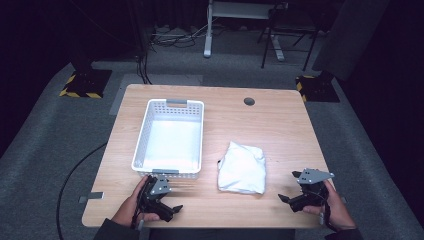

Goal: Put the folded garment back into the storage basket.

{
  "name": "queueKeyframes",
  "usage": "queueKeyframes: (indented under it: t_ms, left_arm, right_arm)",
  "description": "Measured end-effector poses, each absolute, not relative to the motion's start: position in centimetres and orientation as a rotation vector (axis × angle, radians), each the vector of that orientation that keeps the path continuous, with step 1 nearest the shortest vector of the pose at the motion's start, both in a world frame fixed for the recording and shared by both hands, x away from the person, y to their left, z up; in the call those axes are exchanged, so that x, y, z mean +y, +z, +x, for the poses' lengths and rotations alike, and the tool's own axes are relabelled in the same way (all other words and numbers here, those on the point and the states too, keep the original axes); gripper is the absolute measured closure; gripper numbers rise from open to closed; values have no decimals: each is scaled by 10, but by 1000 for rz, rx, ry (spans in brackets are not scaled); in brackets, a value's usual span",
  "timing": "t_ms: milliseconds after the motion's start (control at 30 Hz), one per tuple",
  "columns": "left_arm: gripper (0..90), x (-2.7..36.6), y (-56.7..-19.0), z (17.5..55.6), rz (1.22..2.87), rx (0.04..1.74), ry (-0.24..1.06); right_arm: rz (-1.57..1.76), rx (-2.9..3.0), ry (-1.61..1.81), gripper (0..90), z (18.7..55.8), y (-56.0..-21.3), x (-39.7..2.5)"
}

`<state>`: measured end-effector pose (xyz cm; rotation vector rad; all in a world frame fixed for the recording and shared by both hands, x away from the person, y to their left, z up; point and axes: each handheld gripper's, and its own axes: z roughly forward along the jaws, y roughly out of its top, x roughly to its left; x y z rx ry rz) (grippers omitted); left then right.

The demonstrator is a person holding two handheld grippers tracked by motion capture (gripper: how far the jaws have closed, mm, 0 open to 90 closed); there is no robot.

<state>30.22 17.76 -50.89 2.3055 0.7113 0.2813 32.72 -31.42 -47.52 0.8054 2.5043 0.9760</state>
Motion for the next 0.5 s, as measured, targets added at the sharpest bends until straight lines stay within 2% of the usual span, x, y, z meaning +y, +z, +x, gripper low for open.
queueKeyframes:
  t_ms: [500]
  left_arm:
    - [6, 178, -509, 302, 2305, 712, 281]
  right_arm:
    - [773, 2496, 980, 31, 331, -466, -309]
